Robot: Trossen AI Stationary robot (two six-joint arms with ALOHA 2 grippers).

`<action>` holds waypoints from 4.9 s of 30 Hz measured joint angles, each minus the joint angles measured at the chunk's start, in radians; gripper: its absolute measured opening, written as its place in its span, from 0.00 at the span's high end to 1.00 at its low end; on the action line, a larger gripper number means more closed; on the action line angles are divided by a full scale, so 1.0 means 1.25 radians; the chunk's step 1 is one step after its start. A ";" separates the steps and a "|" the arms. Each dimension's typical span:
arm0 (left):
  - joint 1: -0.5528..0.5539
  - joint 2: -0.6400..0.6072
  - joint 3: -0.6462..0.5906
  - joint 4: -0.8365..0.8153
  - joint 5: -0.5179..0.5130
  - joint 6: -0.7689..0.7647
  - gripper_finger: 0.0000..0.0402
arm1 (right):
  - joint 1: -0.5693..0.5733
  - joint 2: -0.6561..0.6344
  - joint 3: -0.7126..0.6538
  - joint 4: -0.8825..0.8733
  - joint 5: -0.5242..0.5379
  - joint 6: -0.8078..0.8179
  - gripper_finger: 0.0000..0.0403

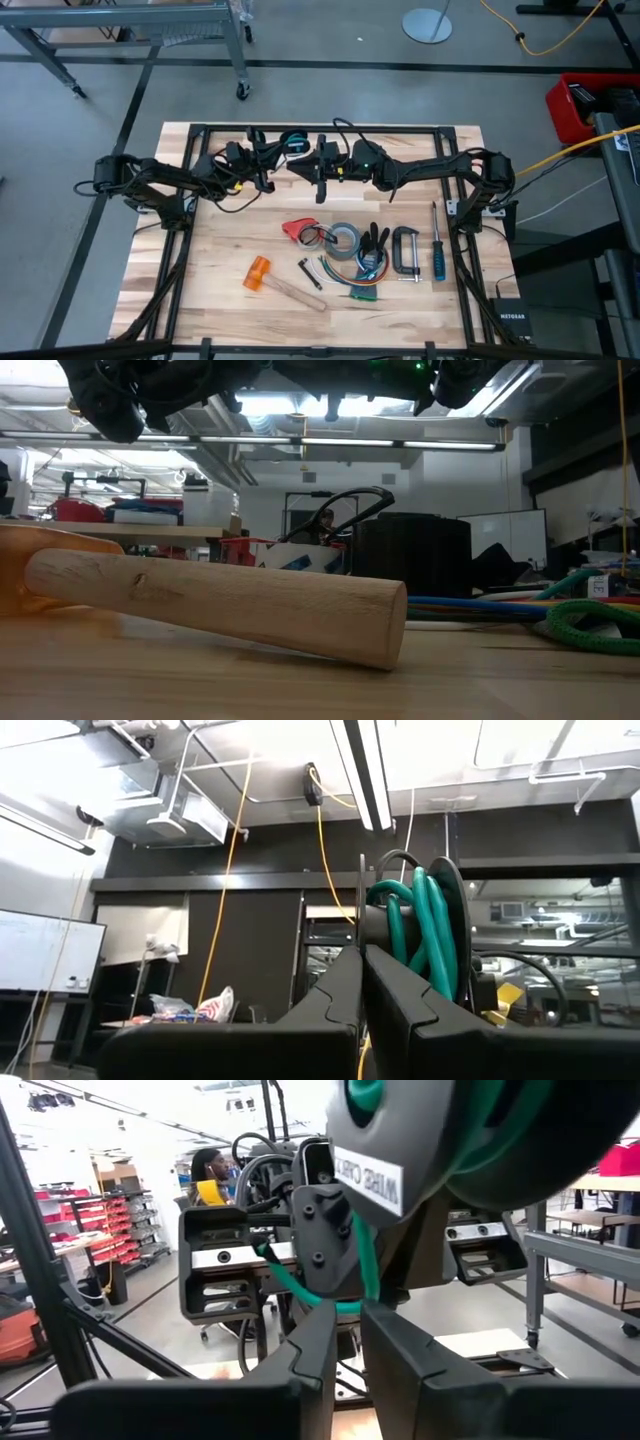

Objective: Coil cords
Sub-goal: Coil the green cable wire on the black spool

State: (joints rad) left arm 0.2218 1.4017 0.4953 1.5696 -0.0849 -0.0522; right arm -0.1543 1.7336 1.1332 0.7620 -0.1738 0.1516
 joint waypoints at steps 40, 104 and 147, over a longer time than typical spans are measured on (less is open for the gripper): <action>-0.010 0.000 0.000 -0.030 0.042 -0.024 1.00 | 0.003 0.053 0.002 0.055 0.007 0.045 0.71; -0.010 0.000 0.000 -0.050 0.042 -0.036 1.00 | 0.003 0.053 0.036 -0.024 -0.002 0.019 0.99; -0.010 -0.001 0.000 -0.054 0.042 -0.055 1.00 | -0.002 0.037 0.036 -0.042 -0.014 0.041 0.65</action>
State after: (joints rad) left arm 0.2092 1.4010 0.4953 1.5017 -0.0326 -0.1204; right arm -0.1574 1.7794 1.1782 0.7094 -0.1909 0.2024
